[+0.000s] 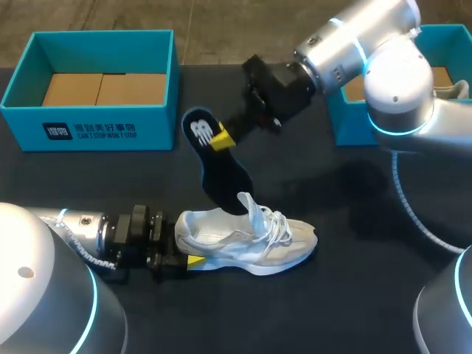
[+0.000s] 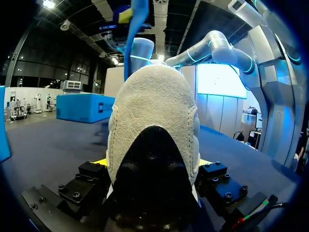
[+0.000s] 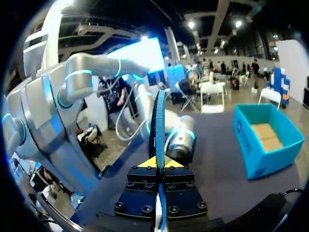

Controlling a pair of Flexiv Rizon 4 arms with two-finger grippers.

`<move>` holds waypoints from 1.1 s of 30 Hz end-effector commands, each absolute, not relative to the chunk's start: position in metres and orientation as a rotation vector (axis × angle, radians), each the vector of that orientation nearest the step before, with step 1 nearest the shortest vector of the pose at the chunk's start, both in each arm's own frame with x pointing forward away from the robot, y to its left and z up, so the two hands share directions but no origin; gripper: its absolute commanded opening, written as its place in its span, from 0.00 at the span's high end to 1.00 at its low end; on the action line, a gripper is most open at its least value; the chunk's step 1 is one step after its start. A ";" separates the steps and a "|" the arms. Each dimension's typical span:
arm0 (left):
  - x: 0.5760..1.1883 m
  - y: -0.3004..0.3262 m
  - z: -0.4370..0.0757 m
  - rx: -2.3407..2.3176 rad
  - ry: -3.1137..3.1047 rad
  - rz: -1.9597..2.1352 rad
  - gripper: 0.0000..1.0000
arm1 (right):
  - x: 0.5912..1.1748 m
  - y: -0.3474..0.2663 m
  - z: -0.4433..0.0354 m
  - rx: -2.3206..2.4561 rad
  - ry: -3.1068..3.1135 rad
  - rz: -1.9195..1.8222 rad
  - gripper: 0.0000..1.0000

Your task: Take the shoe out of the shoebox, open the shoe tongue, remove and reinsert the insole, then place the shoe into the shoebox

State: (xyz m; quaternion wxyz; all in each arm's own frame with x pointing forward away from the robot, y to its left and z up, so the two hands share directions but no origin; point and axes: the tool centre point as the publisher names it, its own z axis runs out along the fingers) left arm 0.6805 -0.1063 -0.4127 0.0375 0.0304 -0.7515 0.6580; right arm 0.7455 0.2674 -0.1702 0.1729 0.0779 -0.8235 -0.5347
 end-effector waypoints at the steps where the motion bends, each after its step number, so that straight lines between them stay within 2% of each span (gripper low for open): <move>1: 0.680 -0.107 -0.412 0.095 -2.306 2.019 1.00 | 0.742 0.271 -0.146 0.188 -2.317 -1.699 1.00; 13: 0.680 -0.107 -0.412 0.095 -2.306 2.019 1.00 | 0.725 0.251 -0.067 -0.009 -2.292 -1.847 1.00; 16: 0.680 -0.107 -0.412 0.095 -2.306 2.019 1.00 | 0.720 0.231 -0.050 -0.320 -2.213 -1.944 1.00; 29: 0.680 -0.107 -0.412 0.095 -2.306 2.019 1.00 | 0.720 0.231 -0.050 -0.320 -2.213 -1.944 1.00; 33: 0.680 -0.107 -0.412 0.095 -2.306 2.019 1.00 | 0.721 0.223 -0.028 -0.397 -2.204 -1.983 1.00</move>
